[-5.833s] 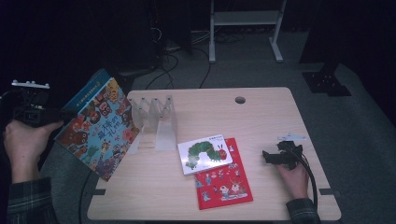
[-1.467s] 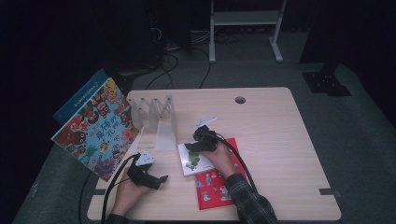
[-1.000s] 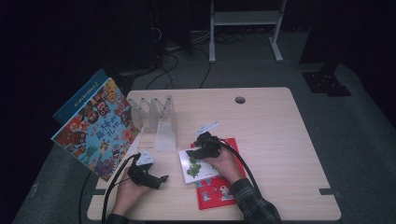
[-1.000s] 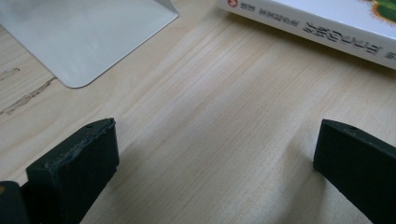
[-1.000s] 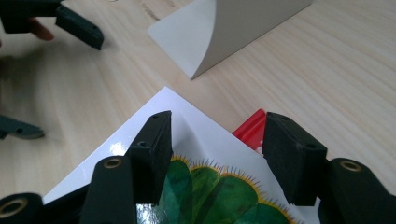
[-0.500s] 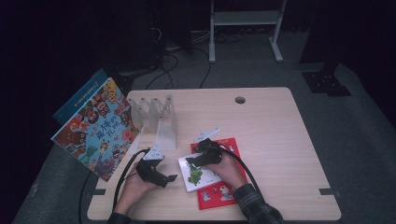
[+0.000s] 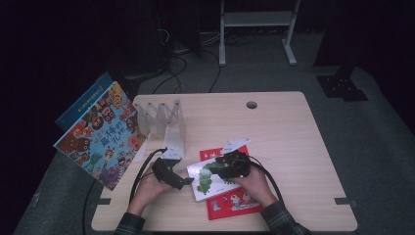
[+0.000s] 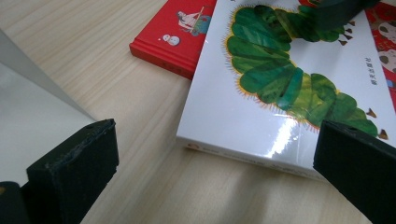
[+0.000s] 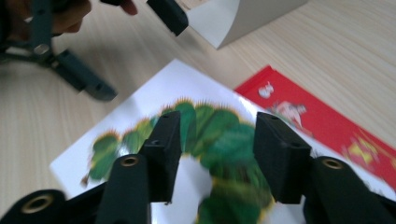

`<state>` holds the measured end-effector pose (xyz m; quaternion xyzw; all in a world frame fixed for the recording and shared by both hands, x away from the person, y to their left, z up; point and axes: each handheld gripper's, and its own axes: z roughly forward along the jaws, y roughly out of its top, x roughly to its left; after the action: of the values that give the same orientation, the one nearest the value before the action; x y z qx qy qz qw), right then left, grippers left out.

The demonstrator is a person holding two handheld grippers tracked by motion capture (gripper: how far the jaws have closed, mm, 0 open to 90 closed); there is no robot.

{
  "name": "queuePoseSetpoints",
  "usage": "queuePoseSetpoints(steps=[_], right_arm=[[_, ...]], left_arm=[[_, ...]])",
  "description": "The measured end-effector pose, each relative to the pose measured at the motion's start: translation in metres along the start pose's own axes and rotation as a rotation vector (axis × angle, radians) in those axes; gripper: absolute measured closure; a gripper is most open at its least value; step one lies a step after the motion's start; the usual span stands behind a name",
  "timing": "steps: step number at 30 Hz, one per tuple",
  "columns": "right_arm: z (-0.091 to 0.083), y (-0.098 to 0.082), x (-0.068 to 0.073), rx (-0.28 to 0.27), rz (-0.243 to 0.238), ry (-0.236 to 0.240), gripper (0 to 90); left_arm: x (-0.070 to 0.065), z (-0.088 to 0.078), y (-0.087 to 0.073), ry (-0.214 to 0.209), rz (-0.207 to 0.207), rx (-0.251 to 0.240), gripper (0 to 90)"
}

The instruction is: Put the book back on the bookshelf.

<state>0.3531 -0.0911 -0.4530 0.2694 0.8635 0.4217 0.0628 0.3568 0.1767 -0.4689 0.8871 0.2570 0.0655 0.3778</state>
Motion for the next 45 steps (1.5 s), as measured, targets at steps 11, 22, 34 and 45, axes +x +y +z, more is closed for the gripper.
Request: queuePoseSetpoints(steps=[11,22,34,45], right_arm=[[-0.035,-0.035,0.014,0.011,0.004,0.028,76.3],[-0.033,-0.052,0.042,0.060,-0.042,0.065,89.2],[-0.018,-0.058,0.052,0.117,-0.074,0.045,89.4],[-0.016,-0.059,0.056,0.104,-0.096,0.013,89.6]], left_arm=[[0.001,0.015,0.007,-0.050,-0.017,0.018,0.0],[-0.001,0.025,0.011,-0.088,-0.017,0.050,0.0],[-0.001,0.032,0.012,-0.161,-0.037,0.064,0.0],[-0.004,0.036,0.016,-0.187,-0.055,0.107,0.0]])
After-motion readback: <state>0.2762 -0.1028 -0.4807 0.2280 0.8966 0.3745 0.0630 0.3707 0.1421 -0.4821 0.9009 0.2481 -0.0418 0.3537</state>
